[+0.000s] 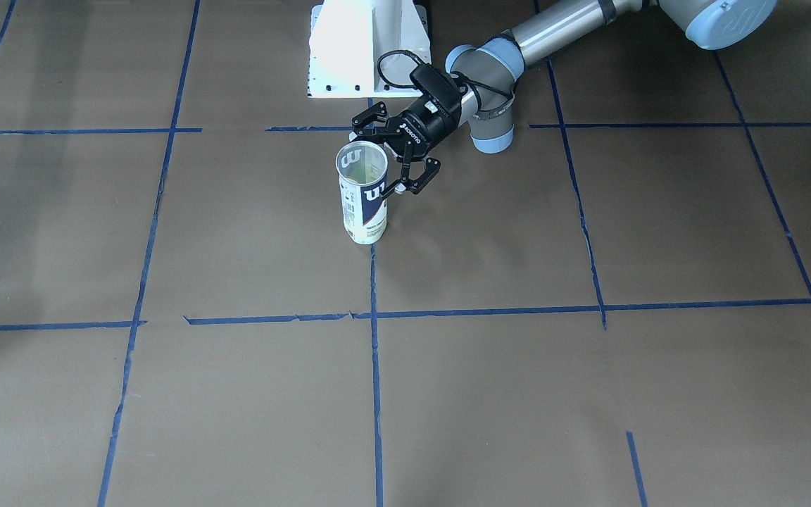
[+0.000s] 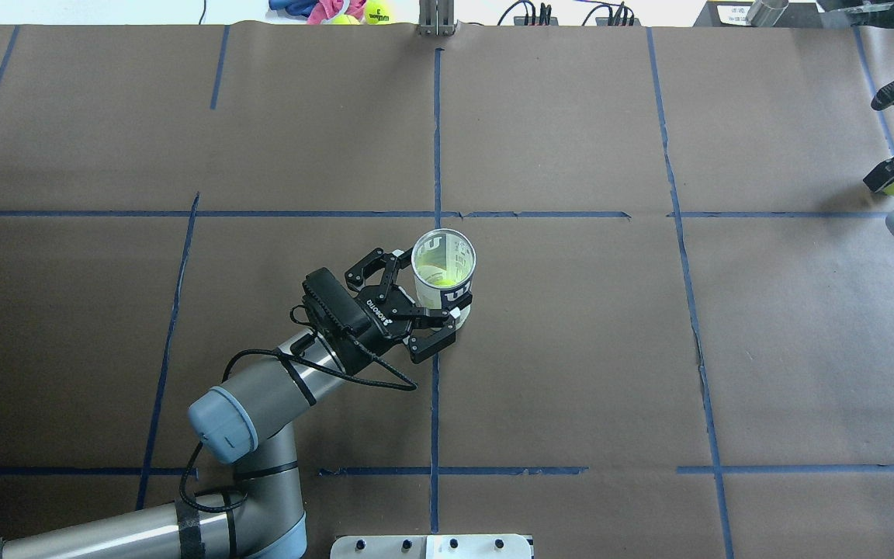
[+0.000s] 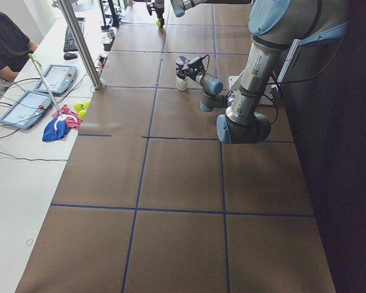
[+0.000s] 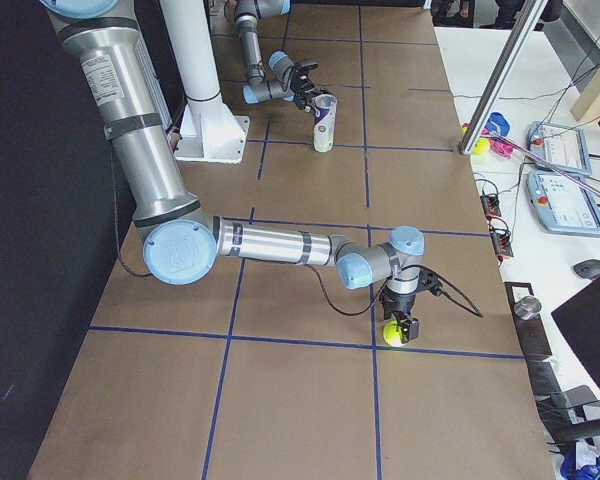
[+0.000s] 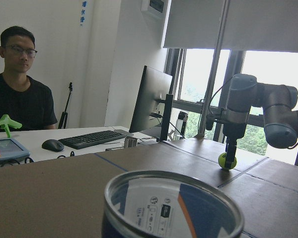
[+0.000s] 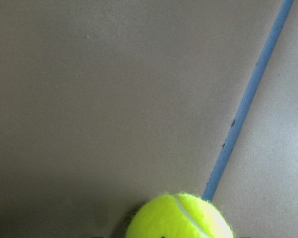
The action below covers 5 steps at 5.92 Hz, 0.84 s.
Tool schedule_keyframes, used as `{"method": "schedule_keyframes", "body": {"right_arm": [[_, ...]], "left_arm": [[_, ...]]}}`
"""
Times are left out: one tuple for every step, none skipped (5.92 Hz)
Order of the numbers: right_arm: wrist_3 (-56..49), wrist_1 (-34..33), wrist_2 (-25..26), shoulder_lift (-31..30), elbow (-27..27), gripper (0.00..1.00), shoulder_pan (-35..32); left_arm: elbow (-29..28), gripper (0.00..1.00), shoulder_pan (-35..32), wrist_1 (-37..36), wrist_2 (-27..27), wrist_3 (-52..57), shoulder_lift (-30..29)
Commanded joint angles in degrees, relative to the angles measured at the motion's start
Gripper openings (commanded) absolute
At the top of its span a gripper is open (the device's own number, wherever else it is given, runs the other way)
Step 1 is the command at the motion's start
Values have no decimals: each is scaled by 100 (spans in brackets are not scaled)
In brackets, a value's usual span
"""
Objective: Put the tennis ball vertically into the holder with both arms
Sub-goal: 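Grasp the second yellow ball with the right gripper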
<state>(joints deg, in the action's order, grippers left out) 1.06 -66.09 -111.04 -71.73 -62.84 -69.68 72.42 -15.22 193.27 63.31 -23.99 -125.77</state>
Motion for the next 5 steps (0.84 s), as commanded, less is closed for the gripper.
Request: {"method": "schedule_keyframes", "body": {"right_arm": [[-297, -9, 178, -34, 0, 62, -2], [-352, -18, 179, -34, 0, 37, -2], [-274, -44, 109, 36, -183, 11, -37], [31, -436, -344, 10, -889, 11, -46], [391, -1336, -966, -42, -2010, 11, -46]], "left_arm": [[9, 99, 2, 0, -2, 0, 0], [9, 99, 2, 0, -2, 0, 0], [9, 99, 2, 0, -2, 0, -8], [9, 99, 2, 0, -2, 0, 0], [9, 99, 2, 0, -2, 0, 0]]}}
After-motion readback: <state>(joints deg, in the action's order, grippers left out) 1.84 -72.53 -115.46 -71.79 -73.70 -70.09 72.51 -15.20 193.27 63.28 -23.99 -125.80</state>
